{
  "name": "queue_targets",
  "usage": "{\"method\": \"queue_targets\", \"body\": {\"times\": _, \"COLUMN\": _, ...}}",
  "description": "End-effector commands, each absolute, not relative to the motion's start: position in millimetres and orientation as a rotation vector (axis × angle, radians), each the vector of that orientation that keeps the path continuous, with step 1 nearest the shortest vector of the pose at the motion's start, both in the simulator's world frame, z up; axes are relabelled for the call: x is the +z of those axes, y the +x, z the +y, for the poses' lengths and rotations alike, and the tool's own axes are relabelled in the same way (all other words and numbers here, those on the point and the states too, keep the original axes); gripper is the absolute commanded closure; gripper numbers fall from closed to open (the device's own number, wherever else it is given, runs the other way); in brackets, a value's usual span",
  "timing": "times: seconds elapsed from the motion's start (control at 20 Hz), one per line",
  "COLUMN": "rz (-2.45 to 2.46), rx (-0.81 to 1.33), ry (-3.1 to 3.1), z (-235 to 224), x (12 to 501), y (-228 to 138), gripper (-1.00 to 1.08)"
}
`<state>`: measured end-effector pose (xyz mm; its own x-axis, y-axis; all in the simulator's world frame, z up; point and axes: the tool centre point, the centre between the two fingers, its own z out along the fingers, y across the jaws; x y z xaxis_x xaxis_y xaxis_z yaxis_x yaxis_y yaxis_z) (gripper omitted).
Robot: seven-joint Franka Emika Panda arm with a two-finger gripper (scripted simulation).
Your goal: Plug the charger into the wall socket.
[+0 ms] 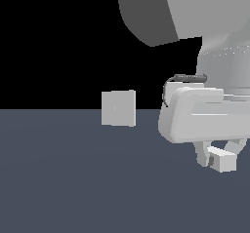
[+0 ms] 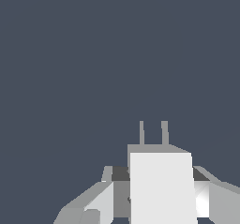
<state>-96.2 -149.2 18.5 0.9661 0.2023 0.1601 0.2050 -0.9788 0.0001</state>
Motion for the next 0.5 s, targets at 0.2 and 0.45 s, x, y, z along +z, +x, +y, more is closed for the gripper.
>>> {"method": "queue_targets", "body": {"times": 0.2, "rz": -0.214, "rx": -0.253, "ry": -3.112, "z": -122.5, "x": 28.6, "y": -92.3, "gripper": 1.08}}
{"method": "queue_targets", "body": {"times": 0.45, "rz": -0.106, "rx": -0.256, "ry": -3.123, "z": -96.3, "x": 38.7, "y": -86.6, "gripper": 1.08}}
